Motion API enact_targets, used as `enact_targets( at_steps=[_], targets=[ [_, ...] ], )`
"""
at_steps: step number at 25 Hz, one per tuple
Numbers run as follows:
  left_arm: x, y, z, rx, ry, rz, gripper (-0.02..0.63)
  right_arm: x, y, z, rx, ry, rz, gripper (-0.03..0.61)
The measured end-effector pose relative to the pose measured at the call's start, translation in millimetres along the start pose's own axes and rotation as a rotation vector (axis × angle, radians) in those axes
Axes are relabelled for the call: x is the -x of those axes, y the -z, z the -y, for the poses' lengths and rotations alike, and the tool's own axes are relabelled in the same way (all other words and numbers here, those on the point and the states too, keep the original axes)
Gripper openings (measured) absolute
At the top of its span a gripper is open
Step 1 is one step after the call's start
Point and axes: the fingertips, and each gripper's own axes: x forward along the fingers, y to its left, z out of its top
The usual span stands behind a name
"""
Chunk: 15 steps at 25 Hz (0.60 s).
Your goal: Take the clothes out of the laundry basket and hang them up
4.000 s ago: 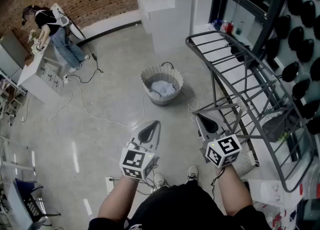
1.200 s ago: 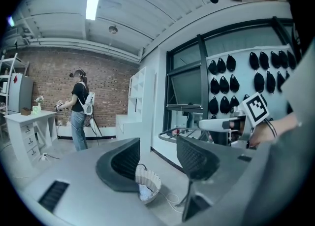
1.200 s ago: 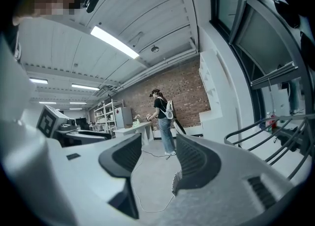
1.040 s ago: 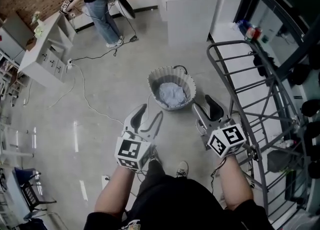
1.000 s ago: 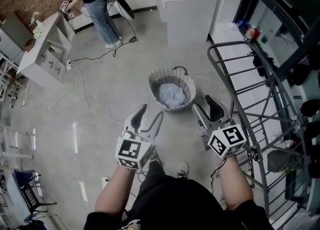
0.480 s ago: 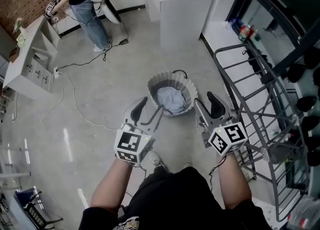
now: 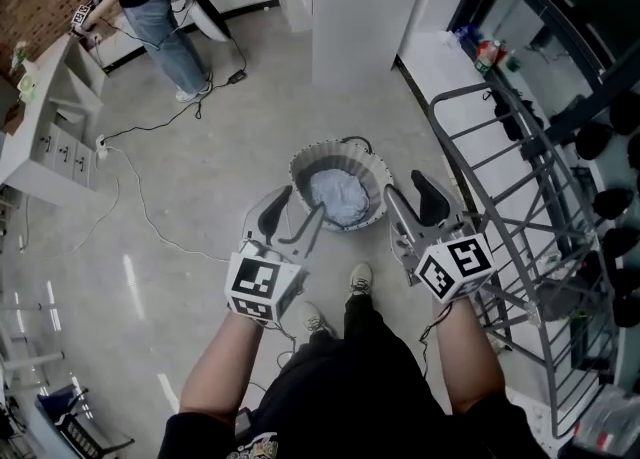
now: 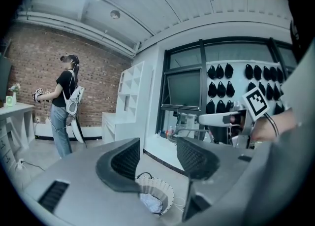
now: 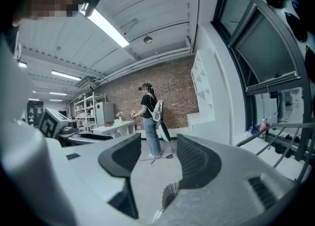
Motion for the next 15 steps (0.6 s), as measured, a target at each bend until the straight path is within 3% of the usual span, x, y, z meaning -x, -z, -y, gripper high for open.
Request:
enact_targets(
  at_steps=[15],
  targets=[
    [-119.1,15.1,-10.9,0.032,-0.087,-0.077,0.212,-83.4,36.4,111.7,-0.106,-0.106,-0.063,0.238]
  ],
)
